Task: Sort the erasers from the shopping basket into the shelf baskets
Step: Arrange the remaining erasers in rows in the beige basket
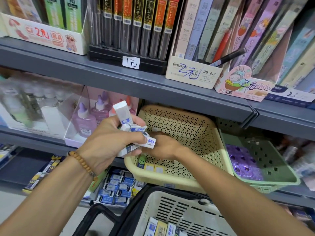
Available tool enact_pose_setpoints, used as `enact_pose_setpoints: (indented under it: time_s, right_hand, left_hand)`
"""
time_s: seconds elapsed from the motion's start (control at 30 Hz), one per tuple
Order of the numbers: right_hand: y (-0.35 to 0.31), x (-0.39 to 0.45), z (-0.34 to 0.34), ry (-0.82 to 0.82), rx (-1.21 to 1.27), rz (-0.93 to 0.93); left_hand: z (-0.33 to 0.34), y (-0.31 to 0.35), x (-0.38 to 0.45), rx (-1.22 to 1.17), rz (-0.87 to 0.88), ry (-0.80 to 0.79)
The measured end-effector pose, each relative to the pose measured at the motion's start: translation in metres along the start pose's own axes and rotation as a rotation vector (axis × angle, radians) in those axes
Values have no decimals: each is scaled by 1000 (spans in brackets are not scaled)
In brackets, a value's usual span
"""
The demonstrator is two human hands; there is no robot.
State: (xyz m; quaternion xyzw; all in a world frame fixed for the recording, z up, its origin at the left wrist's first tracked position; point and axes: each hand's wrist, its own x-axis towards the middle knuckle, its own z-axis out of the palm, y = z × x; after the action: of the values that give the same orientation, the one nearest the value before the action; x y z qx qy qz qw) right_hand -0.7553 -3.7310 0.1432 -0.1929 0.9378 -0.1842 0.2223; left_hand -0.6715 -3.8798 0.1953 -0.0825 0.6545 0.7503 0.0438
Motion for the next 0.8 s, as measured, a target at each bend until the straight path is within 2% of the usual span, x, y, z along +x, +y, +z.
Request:
enact_pose_setpoints:
  time_s: [0.1,0.2,0.27,0.33,0.4,0.53,0.57,0.63,0.7,0.77,0.8]
  right_hand:
    - [-6,9,6,-104,-49,5]
    - [-2,12,2,-150,150,137]
    - [3,11,-5,-15,248,196]
    - [9,11,-12,187,272,138]
    - [11,8,-14,234,279,50]
    - [14,2,-8,21,117,-29]
    - [16,2,-9,21,124,-35]
    - [21,1,-15,136,160,-30]
    - [25,0,-20,208,50,50]
    - [27,3,-15,171,-130,117]
    - [25,6,-11,160,-143,135]
  left_hand:
    - [1,-1,1,-3,1,-2]
    - [1,-1,1,-9,-3,-10]
    - [1,-1,2,-11,-3,-10]
    - [1,0,2,-16,-3,-6]
    - [1,-1,2,-15,-2,-5]
    - [1,0,1,-29,-4,-7]
    - [1,0,1,-29,-5,-8]
    - [0,1,0,-29,-6,-9]
    - [-2,1,0,-29,-4,-9]
    - [-3,2,0,-32,1,-9]
    - [-3,3,0,-35,5,-12]
